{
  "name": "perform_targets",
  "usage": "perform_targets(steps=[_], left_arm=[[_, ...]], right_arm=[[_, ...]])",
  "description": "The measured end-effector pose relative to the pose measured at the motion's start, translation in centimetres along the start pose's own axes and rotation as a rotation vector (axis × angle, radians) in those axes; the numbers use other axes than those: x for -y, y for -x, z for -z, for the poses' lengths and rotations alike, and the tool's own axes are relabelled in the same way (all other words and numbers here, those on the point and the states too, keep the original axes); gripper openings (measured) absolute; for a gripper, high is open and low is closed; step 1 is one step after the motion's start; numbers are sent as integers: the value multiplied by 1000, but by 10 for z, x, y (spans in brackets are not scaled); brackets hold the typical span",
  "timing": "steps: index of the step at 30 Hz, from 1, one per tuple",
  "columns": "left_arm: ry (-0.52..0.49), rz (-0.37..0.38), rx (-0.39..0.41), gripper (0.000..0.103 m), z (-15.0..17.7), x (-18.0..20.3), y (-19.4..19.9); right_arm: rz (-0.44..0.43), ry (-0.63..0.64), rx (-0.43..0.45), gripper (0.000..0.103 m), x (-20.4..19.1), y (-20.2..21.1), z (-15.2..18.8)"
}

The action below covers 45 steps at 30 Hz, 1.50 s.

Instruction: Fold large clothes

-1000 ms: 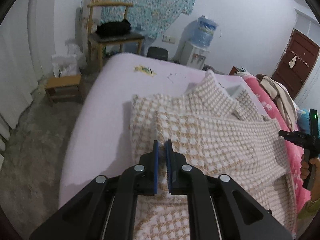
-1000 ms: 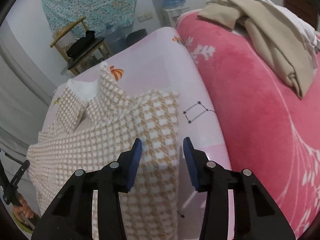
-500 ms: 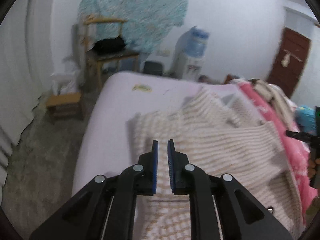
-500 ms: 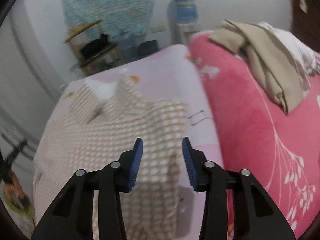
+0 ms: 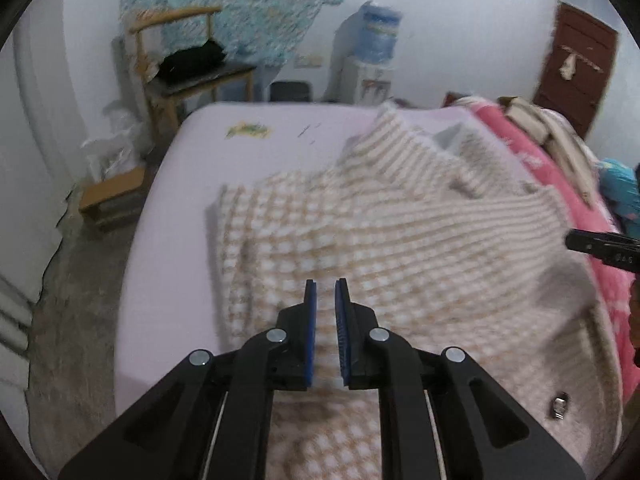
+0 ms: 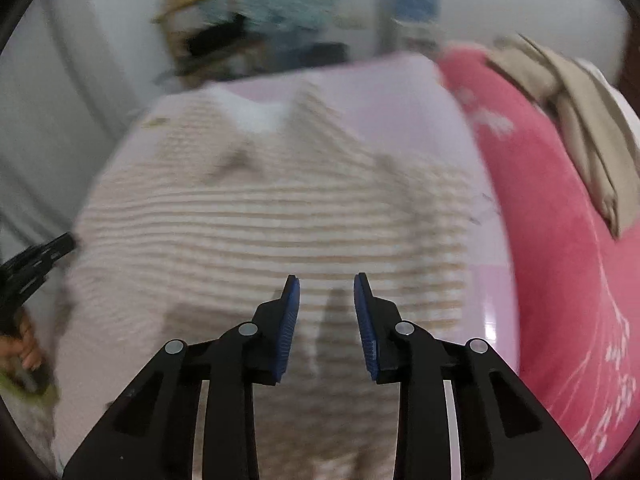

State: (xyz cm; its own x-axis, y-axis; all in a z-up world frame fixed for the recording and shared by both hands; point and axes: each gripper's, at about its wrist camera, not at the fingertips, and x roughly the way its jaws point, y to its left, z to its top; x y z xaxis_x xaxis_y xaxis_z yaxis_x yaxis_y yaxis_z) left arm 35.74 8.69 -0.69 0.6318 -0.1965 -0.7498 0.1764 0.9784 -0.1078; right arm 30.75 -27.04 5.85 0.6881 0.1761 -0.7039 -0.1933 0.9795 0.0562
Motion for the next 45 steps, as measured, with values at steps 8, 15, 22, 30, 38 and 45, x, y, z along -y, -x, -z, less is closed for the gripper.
perform_targets(steps=[8,15,22,30,38,45], left_arm=[[-83,19,-111,23,23,25,-19],[-41,72,-44,55,48,26,50],[-68,37,-143,75,119,49,91],[-41,-43,-206,80,186,68,124],[-19,-126,-209,80,238,70,150],[31,-153,-196,80,270,63,166]], right_arm=[[22,151,-80,46,-65,-28,37],[-29,37,28,67,-81,67,68],[-11,-7,-27,76,-112,100,165],[83,-41,-51,84,-120,117,238],[122,-123,18,86,-97,152,284],[153,-189,82,86,-65,184,302]])
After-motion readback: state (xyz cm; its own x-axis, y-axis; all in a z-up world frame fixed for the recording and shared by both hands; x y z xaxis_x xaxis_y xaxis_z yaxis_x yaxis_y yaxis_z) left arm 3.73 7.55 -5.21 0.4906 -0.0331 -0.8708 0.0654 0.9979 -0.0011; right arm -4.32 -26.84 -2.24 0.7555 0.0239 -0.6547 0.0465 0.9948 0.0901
